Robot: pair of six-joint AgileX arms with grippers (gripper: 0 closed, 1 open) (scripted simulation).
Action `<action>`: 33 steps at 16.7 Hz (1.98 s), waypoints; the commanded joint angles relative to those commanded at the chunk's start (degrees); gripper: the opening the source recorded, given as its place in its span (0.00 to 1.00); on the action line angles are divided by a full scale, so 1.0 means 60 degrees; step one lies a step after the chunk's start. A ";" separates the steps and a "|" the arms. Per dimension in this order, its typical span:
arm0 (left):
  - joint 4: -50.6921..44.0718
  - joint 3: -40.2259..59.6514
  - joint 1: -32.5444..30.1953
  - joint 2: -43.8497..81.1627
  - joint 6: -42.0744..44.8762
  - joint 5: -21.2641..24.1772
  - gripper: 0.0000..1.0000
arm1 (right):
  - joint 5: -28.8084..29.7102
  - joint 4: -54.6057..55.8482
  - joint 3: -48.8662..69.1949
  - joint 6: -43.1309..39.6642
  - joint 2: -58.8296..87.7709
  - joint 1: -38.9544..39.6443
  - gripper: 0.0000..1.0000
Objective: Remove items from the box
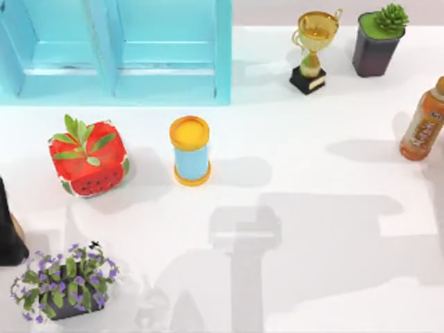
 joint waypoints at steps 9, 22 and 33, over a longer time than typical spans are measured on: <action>0.0000 0.0000 0.0000 0.0000 0.0000 0.0000 1.00 | 0.0029 0.1973 -0.1699 0.7193 0.0190 0.7208 0.00; 0.0000 0.0000 0.0000 0.0000 0.0000 0.0000 1.00 | 0.0034 0.3288 -0.2691 0.8720 0.0357 0.8750 0.00; 0.0000 0.0000 0.0000 0.0000 0.0000 0.0000 1.00 | 0.0040 0.4361 -0.3338 0.8756 0.0765 0.8767 0.23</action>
